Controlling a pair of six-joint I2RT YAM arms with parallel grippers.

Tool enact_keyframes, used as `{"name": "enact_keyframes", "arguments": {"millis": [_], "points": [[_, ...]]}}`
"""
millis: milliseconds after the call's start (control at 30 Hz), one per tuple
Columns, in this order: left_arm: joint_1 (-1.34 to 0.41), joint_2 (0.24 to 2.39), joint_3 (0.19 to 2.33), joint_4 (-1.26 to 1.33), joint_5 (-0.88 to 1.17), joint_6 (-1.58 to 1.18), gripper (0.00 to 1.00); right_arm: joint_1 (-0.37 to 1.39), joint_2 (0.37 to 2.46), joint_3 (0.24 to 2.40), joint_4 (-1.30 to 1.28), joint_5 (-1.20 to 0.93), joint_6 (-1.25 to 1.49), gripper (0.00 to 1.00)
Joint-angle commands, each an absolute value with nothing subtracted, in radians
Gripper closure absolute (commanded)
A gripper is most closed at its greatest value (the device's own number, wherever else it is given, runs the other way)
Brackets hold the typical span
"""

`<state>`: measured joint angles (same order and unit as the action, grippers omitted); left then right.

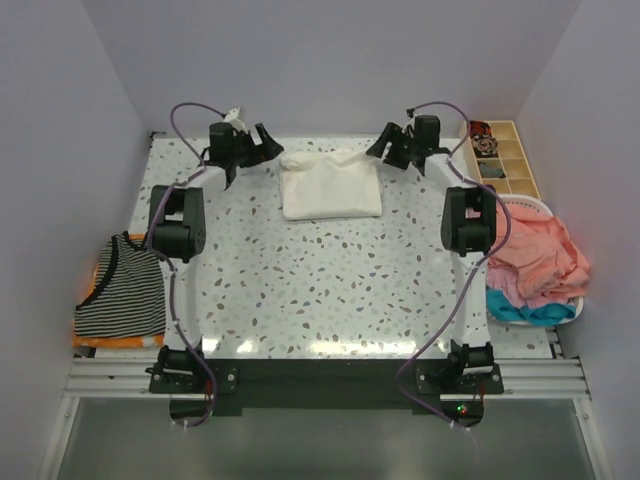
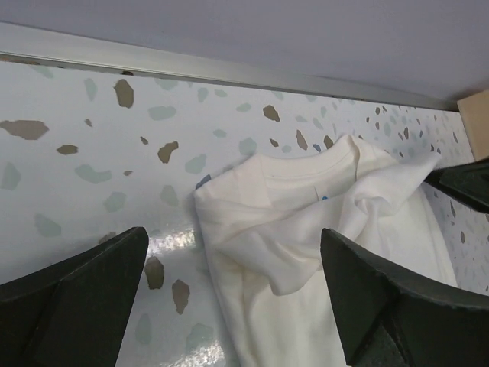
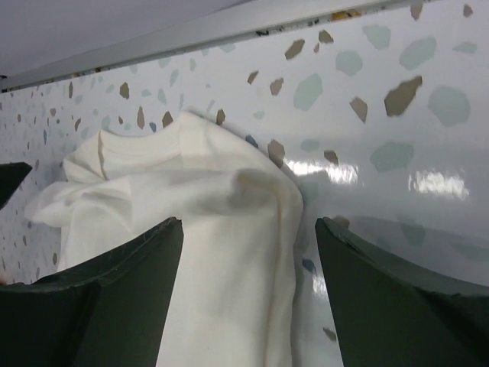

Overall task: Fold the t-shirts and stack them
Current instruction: Fold the long partially folded tshirt into a neat square

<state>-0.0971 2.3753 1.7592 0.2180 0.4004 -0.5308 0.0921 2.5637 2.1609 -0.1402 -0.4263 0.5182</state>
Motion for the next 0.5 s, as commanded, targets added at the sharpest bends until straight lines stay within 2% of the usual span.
{"name": "enact_keyframes", "arguments": {"millis": [0,167,300,467], "points": [[-0.078,2.197,1.677,0.35,0.388,-0.517,0.0,0.092,2.335,2.017,-0.005,-0.405,0.469,0.24],[-0.094,2.097,1.528,0.426,0.592,-0.584,0.0,0.127,2.264,1.957,-0.084,-0.452,0.442,0.24],[-0.15,2.13,1.615,0.281,0.695,-0.546,0.0,0.166,2.286,1.993,-0.149,-0.472,0.437,0.27],[-0.19,2.226,1.684,0.259,0.79,-0.569,0.0,0.202,2.388,2.108,-0.228,-0.468,0.452,0.3]]}}
